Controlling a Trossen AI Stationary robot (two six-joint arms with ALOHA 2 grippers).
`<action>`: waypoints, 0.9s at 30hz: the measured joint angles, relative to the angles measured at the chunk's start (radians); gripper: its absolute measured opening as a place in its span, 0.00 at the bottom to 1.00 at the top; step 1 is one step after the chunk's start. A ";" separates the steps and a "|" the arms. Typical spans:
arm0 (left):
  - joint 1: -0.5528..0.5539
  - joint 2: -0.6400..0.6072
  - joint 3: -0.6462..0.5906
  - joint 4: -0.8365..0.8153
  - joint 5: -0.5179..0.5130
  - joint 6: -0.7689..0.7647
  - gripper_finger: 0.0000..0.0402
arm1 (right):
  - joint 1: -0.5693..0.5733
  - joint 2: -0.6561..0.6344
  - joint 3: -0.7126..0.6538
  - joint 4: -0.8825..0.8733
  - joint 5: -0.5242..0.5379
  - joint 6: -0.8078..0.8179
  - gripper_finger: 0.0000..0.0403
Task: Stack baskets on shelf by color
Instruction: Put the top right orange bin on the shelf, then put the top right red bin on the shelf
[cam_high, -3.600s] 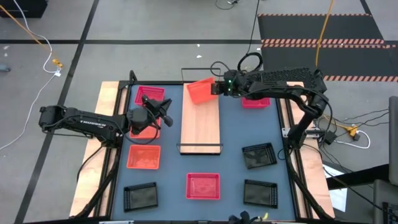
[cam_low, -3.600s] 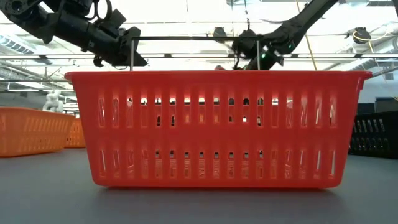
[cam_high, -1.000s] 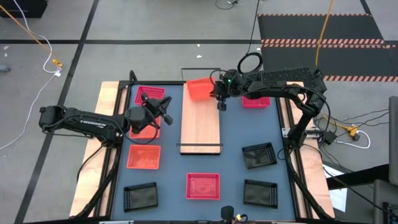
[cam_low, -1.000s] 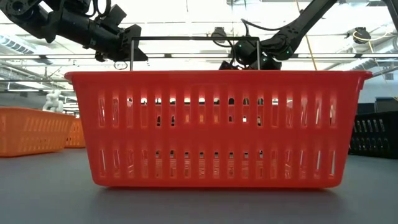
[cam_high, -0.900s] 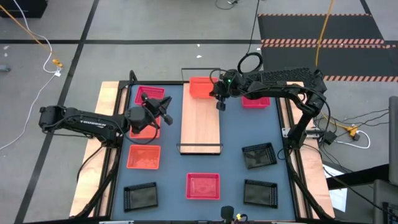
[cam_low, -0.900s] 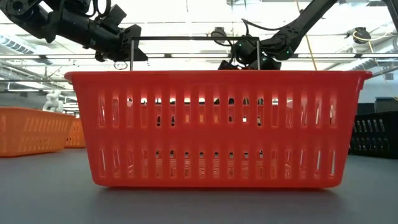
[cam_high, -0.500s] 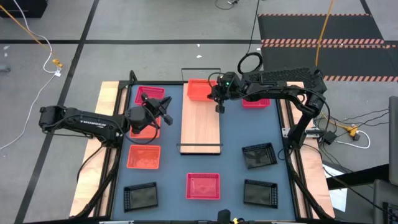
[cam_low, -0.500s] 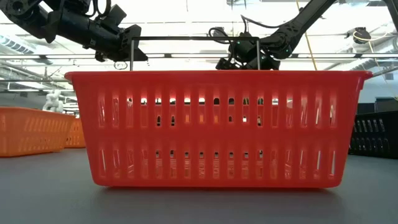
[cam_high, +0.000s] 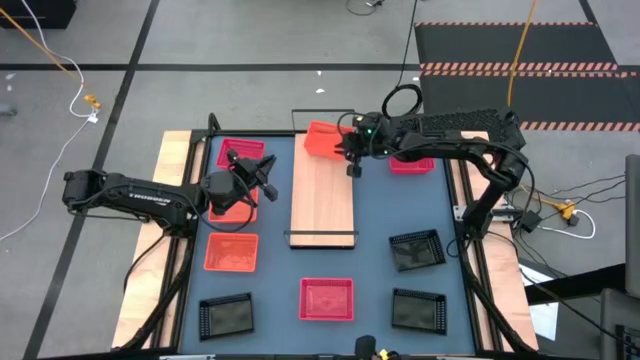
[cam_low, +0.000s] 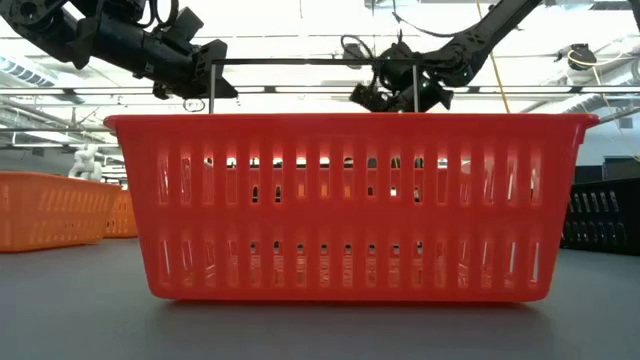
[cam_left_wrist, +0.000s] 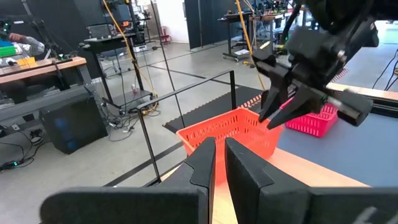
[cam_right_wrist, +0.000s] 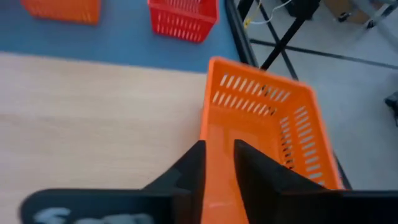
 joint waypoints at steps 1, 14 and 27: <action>0.000 0.000 0.000 0.000 0.000 0.000 0.09 | 0.000 -0.013 0.000 -0.005 -0.002 0.001 0.23; 0.000 0.000 0.000 -0.024 0.000 -0.015 0.09 | -0.003 -0.287 0.000 -0.509 0.309 0.216 0.34; 0.000 0.000 0.000 0.001 0.000 -0.049 0.09 | -0.231 -0.313 -0.001 -1.017 0.682 0.707 0.34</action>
